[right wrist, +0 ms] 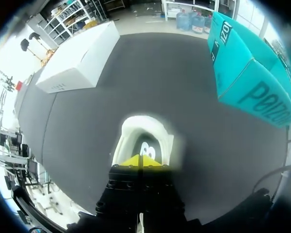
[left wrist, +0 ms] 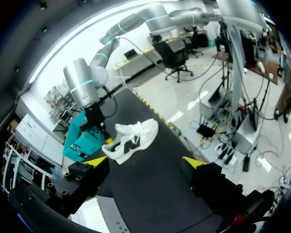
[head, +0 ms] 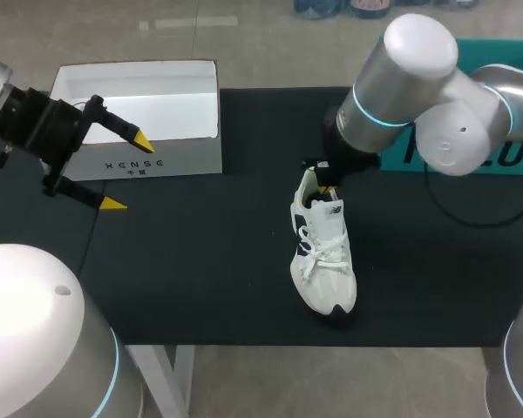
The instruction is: Take the shoe out of the shoebox, open the shoe tongue, remove and reinsert the insole, then place the shoe into the shoebox
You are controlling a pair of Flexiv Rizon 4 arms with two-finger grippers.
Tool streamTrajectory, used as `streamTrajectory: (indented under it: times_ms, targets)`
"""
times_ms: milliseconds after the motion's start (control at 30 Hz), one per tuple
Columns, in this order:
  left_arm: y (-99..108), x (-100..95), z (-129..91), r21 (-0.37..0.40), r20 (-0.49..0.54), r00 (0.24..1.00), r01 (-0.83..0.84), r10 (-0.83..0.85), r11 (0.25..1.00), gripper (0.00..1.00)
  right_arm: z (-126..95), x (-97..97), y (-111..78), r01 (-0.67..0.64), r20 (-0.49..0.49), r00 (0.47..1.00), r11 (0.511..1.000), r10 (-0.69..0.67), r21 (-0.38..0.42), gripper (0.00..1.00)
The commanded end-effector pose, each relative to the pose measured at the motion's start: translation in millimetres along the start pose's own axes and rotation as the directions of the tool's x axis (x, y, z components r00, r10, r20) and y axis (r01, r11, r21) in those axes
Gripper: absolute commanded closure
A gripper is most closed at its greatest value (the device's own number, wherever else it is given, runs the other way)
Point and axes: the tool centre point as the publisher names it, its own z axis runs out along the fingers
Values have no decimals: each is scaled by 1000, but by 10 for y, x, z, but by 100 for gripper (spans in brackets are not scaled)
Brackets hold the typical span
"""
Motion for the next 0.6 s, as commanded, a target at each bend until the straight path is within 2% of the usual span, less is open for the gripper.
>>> streamTrajectory:
  times_ms: [33, 200, 600]
  targets:
    - [0, -4, -5, -2, -3, 1000, 0, 0, 1000, 0, 103, 37, -17, 3, 16, 1000, 1000, -3, -13, 100]
    - [0, -4, -5, -2, -3, 1000, 0, 0, 1000, 0, 256, 38, -37, 11, 38, 999, 1000, -10, -16, 100]
    - [0, -4, -5, -2, -3, 1000, 0, 0, 1000, 0, 611, 102, -137, 26, 43, 999, 999, -28, 42, 100]
